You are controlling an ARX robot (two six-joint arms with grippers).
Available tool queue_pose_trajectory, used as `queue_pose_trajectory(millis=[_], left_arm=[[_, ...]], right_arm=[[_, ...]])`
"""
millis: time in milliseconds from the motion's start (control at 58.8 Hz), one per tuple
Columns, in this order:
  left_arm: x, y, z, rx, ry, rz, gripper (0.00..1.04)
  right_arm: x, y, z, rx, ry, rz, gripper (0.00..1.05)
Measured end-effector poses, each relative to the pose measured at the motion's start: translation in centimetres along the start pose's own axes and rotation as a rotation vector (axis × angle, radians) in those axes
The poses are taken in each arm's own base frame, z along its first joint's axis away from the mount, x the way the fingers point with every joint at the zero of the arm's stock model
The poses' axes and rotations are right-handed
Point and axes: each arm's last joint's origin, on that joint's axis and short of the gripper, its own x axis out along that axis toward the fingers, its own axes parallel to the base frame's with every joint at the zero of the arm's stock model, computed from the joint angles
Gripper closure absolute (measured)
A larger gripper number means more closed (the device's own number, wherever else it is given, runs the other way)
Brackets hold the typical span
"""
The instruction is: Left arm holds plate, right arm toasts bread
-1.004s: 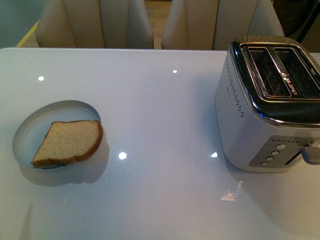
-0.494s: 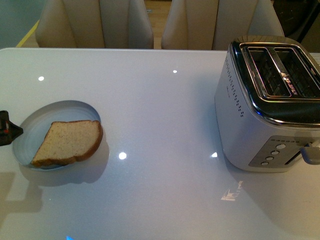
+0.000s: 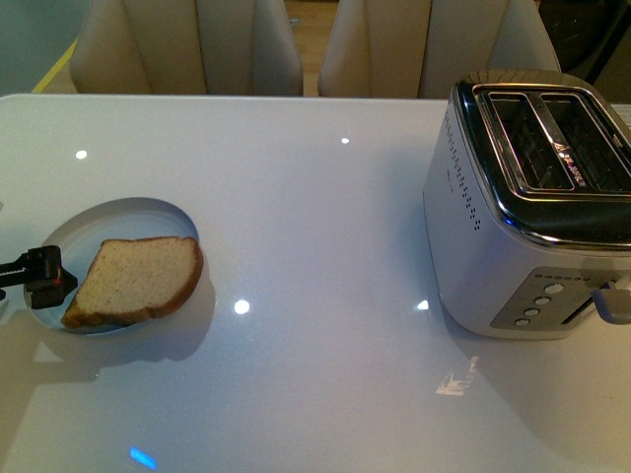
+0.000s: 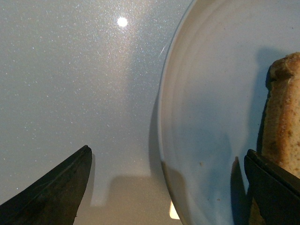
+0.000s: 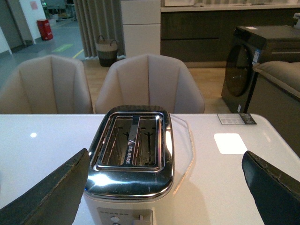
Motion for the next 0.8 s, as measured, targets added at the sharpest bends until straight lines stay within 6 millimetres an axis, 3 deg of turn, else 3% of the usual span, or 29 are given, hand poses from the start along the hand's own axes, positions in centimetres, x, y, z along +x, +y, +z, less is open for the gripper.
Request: queue_pose_trajectory(millis=[238, 800], left_arm=[[0.9, -0.1, 1.0, -0.012, -0.004, 0.031, 0.08], [1.3, -0.8, 1.4, -0.076, 0.04, 0.035, 0.95]], right_arm=[[0.0, 0.0, 0.0, 0.0, 0.0, 0.0, 0.09], [0.0, 0.0, 0.0, 0.0, 0.0, 0.0, 0.09]])
